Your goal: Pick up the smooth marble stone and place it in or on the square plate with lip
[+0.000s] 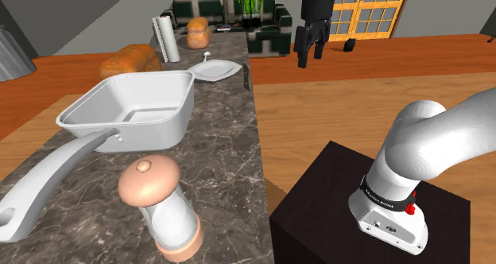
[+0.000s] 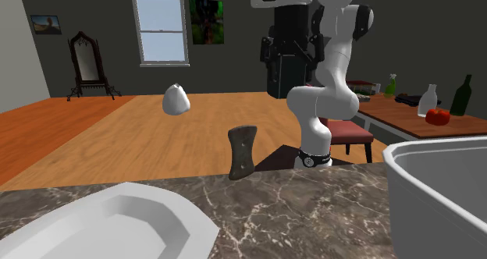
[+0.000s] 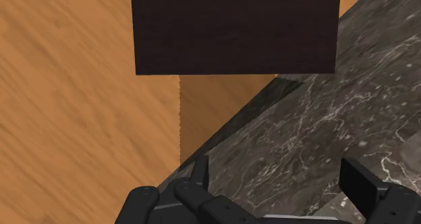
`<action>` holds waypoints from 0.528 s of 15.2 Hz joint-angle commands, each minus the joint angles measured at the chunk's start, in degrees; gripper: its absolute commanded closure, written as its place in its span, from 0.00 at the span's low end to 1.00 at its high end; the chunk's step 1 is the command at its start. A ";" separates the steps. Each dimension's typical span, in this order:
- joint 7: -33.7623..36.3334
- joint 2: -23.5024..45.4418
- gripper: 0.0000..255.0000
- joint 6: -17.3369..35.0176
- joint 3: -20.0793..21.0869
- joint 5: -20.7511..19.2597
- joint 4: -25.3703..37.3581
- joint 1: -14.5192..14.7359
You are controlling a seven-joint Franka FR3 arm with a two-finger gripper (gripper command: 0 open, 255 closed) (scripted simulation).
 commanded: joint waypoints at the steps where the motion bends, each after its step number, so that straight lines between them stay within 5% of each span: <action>1: 0.00 0.00 0.00 0.00 0.00 0.00 0.00 0.00; 8: 12.55 6.94 0.00 17.15 6.35 0.44 -1.97 -2.39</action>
